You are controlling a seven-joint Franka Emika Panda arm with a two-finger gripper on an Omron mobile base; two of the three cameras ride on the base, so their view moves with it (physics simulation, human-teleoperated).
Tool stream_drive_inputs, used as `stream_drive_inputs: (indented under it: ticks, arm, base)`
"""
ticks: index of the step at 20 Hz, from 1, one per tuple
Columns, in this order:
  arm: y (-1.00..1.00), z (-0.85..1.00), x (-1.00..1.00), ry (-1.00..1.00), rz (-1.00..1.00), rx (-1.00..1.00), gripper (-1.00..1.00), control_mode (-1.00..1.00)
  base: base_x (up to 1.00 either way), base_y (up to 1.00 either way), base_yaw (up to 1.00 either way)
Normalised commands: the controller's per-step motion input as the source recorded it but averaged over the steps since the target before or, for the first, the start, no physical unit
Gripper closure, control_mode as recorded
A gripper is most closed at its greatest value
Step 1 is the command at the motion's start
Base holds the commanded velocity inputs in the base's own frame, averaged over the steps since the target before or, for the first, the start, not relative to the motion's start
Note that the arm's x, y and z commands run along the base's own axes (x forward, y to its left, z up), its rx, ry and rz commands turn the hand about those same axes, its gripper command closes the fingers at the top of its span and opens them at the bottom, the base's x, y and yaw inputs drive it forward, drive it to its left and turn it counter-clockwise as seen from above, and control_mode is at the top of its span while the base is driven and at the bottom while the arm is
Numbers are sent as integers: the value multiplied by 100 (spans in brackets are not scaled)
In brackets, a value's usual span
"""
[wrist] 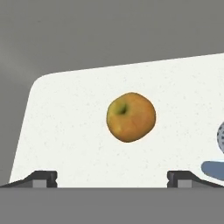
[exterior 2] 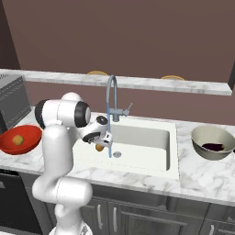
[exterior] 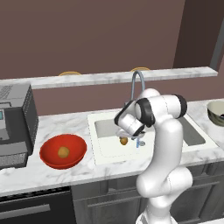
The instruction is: Pick the apples from the sink and place them in one bowl. Place the eggplant in the other bowl. Then turn off the sink faucet.
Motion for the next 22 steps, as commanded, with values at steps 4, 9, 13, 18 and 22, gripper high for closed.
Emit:
stream_drive_inputs:
  ticks: [4,9,13,18,22]
  arm:
    - [-6,-28,36,1,0,0,-100,-100]
    - [-1,-27,29,2,0,0,-100,-100]
    - [0,-25,30,1,0,0,-100,-100]
    - [0,-22,27,1,0,0,-100,-100]
    - [0,-20,21,2,0,0,-100,-100]
  base:
    - [0,0,0]
    - [0,0,0]
    - [0,0,0]
    - [0,0,0]
    - [0,0,0]
